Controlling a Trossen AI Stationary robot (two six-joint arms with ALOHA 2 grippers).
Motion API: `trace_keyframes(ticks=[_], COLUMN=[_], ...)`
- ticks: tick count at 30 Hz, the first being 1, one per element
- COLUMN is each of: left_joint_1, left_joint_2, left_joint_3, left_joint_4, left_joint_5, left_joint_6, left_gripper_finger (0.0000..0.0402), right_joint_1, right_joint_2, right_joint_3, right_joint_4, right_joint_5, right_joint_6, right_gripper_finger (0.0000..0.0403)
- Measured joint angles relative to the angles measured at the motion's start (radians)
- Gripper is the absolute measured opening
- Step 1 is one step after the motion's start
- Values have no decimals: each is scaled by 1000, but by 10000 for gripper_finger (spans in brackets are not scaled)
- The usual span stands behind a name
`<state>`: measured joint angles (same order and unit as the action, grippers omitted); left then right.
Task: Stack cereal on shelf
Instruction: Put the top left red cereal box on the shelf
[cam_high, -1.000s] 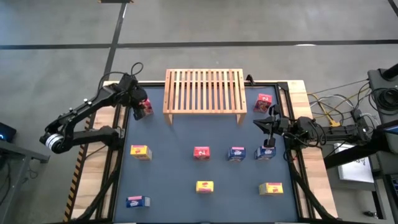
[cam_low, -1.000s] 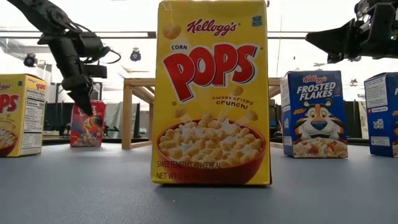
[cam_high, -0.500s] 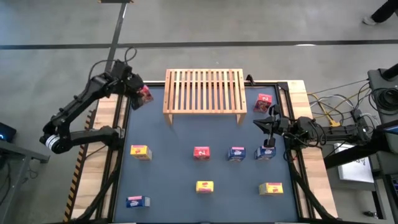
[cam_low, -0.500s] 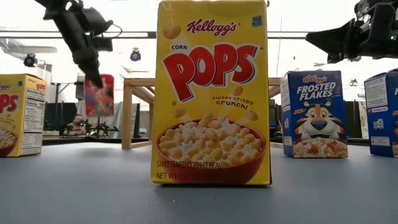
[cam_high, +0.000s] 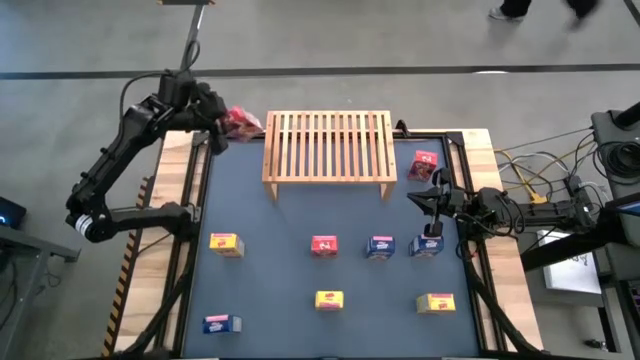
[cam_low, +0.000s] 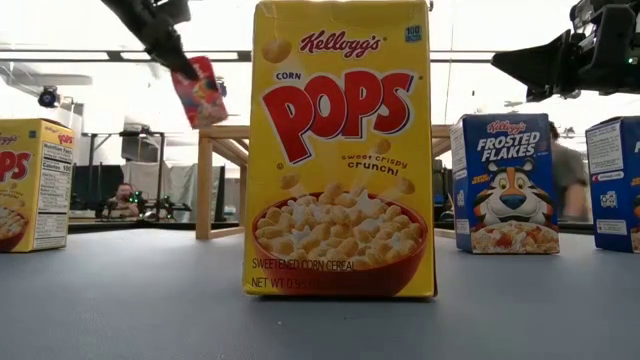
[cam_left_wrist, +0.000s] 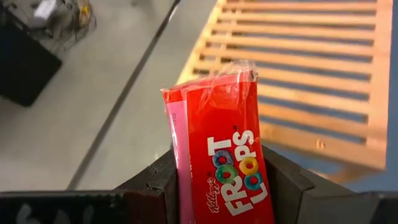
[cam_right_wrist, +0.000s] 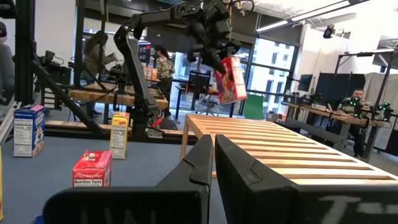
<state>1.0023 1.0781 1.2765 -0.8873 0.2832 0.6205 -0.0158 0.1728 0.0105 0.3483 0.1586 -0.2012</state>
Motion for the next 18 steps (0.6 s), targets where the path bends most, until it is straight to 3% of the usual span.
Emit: trace_keyframes(ticks=[13,18], left_joint_1=[1,1], left_joint_2=[163,240], left_joint_3=[5,53], left_joint_4=[212,213], left_joint_5=[112,146], left_joint_6=[57,97], left_gripper_finger=[141,141], right_joint_1=[0,0], right_joint_2=[0,0], right_joint_3=[0,0], right_joint_4=[0,0], right_joint_5=[0,0], right_joint_6=[0,0], right_gripper_finger=[9,9])
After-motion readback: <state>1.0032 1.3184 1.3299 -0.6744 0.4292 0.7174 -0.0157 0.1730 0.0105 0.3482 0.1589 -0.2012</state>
